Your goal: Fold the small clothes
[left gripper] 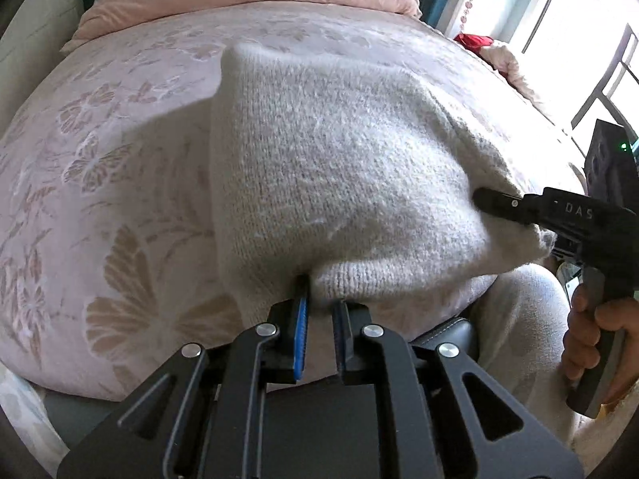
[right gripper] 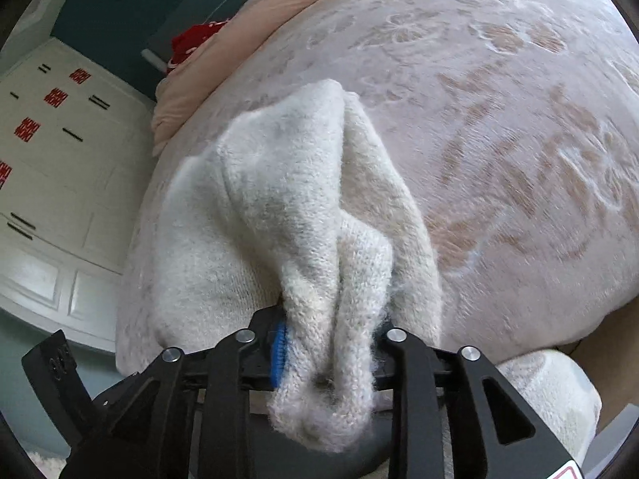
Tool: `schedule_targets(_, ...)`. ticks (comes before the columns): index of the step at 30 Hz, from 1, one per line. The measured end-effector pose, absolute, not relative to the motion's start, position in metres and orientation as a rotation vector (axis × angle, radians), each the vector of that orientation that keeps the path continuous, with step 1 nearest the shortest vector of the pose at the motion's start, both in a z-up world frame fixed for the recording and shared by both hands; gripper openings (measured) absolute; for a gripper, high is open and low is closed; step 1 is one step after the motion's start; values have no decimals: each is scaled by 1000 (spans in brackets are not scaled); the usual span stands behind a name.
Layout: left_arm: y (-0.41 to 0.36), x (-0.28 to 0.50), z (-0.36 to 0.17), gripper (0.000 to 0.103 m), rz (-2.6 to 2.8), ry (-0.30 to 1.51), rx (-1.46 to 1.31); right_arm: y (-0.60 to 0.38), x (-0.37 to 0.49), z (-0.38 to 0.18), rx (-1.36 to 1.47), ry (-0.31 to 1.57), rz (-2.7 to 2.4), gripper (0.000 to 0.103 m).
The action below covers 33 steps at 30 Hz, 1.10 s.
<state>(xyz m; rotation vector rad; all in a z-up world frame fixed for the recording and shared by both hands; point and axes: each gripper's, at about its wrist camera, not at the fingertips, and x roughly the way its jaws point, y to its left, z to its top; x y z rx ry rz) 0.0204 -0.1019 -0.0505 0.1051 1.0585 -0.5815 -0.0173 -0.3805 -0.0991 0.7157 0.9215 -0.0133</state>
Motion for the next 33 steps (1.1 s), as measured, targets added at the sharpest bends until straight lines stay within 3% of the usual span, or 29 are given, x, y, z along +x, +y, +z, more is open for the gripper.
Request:
schedule_targets(2, -99, 21, -49, 11, -568, 1061, 93, -380, -13, -99, 734, 924, -2, 35)
schedule_targets(8, -100, 17, -46, 11, -545, 1049, 131, -381, 2, -91, 772, 918, 6, 36)
schedule_targets(12, -100, 17, -43, 13, -538, 1046, 135, -372, 16, -75, 661, 909, -14, 23)
schedule_targets(19, -103, 14, -41, 14, -539, 1021, 176, -365, 25, -22, 519, 798, 8, 22)
schedule_targets(24, -104, 14, -42, 14, -532, 1019, 187, -376, 27, -57, 547, 900, -36, 22)
schedule_targets(26, -103, 13, -42, 15, -527, 1024, 185, -386, 26, -78, 651, 952, -19, 30)
schedule_targets(29, -97, 13, -40, 26, -529, 1028, 157, -399, 18, -90, 797, 937, 17, 35)
schedule_targets(33, -75, 9, -28, 63, -525, 992, 96, -402, 21, -82, 817, 940, 16, 34)
